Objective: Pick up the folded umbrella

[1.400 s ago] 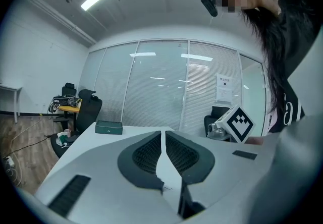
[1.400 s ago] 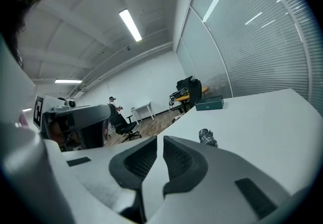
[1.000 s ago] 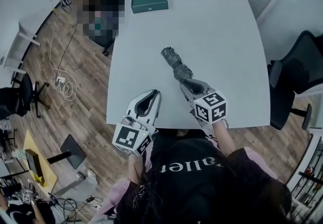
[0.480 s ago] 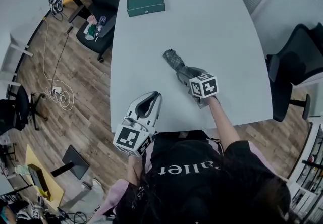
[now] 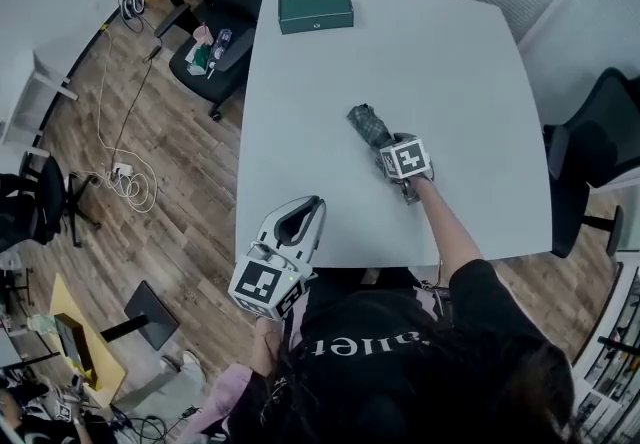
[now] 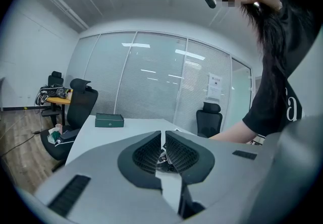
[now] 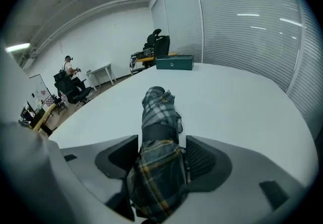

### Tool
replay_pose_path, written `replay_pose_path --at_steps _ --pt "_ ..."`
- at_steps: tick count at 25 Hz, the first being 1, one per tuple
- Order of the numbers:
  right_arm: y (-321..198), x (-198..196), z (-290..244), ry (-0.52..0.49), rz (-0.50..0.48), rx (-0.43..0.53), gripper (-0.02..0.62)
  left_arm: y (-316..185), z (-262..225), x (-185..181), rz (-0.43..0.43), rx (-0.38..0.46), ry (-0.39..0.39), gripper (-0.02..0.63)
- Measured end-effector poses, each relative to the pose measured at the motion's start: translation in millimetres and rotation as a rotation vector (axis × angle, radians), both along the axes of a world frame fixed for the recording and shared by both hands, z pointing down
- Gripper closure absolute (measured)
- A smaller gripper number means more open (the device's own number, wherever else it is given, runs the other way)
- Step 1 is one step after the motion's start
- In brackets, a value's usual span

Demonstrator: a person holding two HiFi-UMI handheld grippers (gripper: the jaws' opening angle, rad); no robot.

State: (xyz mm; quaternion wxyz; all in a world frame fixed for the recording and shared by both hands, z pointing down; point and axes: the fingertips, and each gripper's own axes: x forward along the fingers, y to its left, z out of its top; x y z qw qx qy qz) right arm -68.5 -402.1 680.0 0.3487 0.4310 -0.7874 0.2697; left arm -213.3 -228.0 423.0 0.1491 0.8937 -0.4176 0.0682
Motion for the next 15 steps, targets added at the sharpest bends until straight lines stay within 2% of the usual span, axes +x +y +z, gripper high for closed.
replay_pose_path --at_steps 7,12,15 --pt "-4 -11 23 0.121 -0.065 0.021 0.307 7 10 -22 -0.029 -0.029 -0.01 0.563" --pt "-5 -11 25 0.113 -0.07 0.025 0.309 8 17 -29 -0.037 -0.039 -0.008 0.563" --pt "-2 -9 25 0.08 -0.032 0.015 0.34 9 18 -26 -0.033 -0.041 -0.006 0.563"
